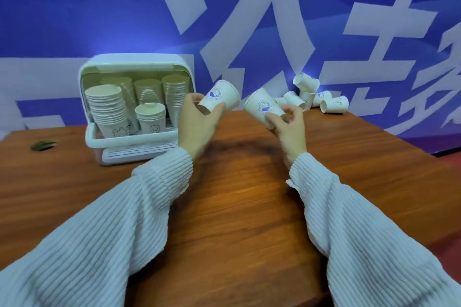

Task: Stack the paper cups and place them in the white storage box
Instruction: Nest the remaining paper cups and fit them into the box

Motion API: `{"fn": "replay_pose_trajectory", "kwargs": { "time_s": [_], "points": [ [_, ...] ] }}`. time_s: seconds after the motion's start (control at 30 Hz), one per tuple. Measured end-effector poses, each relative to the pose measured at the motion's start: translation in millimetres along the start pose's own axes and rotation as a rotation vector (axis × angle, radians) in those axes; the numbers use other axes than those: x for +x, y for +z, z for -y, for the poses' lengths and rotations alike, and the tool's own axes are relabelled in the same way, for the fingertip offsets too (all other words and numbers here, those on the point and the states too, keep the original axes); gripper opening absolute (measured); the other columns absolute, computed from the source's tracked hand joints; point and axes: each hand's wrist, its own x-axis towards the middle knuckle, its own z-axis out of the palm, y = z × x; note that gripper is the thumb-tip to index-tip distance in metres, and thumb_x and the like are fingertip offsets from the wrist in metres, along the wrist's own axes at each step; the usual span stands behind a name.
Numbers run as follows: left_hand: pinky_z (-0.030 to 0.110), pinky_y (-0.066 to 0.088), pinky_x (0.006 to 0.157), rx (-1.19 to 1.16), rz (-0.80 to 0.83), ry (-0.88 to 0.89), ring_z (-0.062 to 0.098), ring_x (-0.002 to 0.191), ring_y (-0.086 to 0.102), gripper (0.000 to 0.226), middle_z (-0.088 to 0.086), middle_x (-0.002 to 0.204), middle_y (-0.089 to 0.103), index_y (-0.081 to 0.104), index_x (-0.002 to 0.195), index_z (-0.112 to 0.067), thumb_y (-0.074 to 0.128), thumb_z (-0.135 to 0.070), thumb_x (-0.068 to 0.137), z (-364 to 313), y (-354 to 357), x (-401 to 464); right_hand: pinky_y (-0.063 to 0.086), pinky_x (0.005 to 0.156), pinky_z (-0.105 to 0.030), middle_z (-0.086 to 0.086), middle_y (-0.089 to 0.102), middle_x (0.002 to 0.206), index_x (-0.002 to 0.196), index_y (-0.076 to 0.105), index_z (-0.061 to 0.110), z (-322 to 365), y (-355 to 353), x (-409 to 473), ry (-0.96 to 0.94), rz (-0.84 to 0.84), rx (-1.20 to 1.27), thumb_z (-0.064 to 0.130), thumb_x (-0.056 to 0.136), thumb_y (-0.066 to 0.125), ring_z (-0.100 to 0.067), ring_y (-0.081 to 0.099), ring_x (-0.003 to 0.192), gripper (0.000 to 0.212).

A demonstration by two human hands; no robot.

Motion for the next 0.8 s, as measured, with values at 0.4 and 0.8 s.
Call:
{"fn": "replay_pose_trajectory", "kwargs": {
  "time_s": [0.4, 0.8],
  "points": [
    [0.032, 0.059, 0.088, -0.254, -0.268, -0.111, 0.015, 0.105, 0.068, 0.058, -0.003, 0.122, 0.065, 0.05, 0.133, -0.025, 0.066, -0.056, 0.086, 21, -121, 6, 0.06, 0.093, -0.039, -0.007, 0.068, 0.12, 0.16, 0.019, 0.037, 29, 167, -24, -0.075, 0.491, -0.134, 0.009, 0.086, 0.078, -0.022, 0.072, 0.104, 0.098],
    [-0.001, 0.041, 0.072, -0.123, -0.402, -0.075, -0.024, 0.092, 0.054, 0.049, -0.026, 0.108, 0.055, 0.05, 0.14, -0.02, 0.069, -0.034, 0.097, 65, -146, -12, 0.052, 0.085, -0.042, -0.003, 0.06, 0.138, 0.149, 0.026, 0.033, 8, 242, -13, -0.541, 0.346, -0.807, 0.032, 0.087, 0.074, -0.031, 0.065, 0.109, 0.078]
  ]
}}
